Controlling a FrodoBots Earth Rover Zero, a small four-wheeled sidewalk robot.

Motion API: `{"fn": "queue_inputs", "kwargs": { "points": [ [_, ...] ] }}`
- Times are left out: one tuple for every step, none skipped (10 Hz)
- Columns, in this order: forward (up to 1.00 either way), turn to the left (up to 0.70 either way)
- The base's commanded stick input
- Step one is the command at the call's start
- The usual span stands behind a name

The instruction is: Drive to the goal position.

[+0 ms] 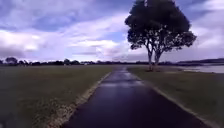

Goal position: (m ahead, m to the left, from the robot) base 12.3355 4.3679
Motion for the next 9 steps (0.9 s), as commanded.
{"fn": "queue_inputs", "kwargs": {
  "points": [
    [0.62,0.00],
    [0.62,0.00],
    [0.62,0.00],
    [0.62,0.00],
    [0.62,0.00],
    [0.62,0.00],
    [0.62,-0.05],
    [0.62,-0.10],
    [0.62,0.00]
  ]
}}
